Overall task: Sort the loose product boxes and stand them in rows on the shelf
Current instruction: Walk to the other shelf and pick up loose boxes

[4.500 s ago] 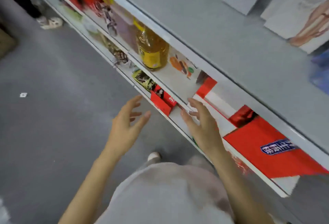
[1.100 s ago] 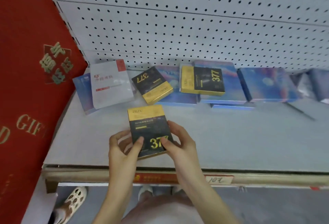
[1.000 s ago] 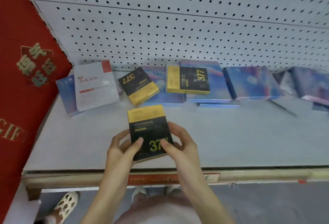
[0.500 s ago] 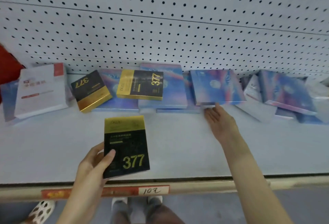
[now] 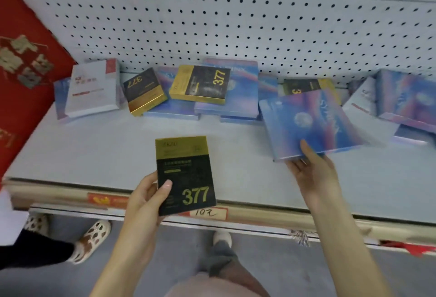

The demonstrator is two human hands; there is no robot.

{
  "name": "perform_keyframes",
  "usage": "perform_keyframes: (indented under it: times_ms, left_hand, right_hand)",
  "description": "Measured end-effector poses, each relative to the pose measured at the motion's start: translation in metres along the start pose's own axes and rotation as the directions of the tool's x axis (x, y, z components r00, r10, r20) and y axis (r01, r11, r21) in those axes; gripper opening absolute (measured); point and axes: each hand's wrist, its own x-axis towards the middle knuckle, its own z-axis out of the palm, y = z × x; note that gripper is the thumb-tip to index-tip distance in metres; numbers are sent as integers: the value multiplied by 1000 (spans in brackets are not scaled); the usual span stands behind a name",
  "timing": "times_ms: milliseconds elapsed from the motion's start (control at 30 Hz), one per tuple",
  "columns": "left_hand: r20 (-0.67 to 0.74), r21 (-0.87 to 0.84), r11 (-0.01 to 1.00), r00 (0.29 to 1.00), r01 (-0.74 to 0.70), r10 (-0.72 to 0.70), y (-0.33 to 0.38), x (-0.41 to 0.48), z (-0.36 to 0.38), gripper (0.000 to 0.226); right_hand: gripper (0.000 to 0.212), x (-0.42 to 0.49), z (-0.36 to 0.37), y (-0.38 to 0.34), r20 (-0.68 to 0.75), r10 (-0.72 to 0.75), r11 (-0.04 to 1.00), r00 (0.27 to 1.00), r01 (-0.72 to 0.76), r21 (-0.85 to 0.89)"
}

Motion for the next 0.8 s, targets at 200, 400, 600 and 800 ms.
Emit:
perform_keyframes:
  times_ms: [200, 400, 600, 800]
  left_hand:
    - [118, 2, 998, 991, -60, 59, -19, -36, 2, 24]
    - [268, 19, 997, 961, -73, 65, -62, -85, -14, 34]
    - [373, 70, 997, 928, -25, -3, -108, -139, -25, 26]
    - [471, 109, 992, 882, -61, 2, -120, -180, -10, 24]
  right_hand:
    - [15, -99, -65, 2, -59, -88, 995, 994, 84, -58]
    - [24, -194, -108, 9, -105, -197, 980, 975, 195, -29]
    - [32, -274, -159, 36, -324, -204, 978, 924, 180, -103]
    - [30, -312, -211, 35, -396, -241, 971, 886, 222, -94]
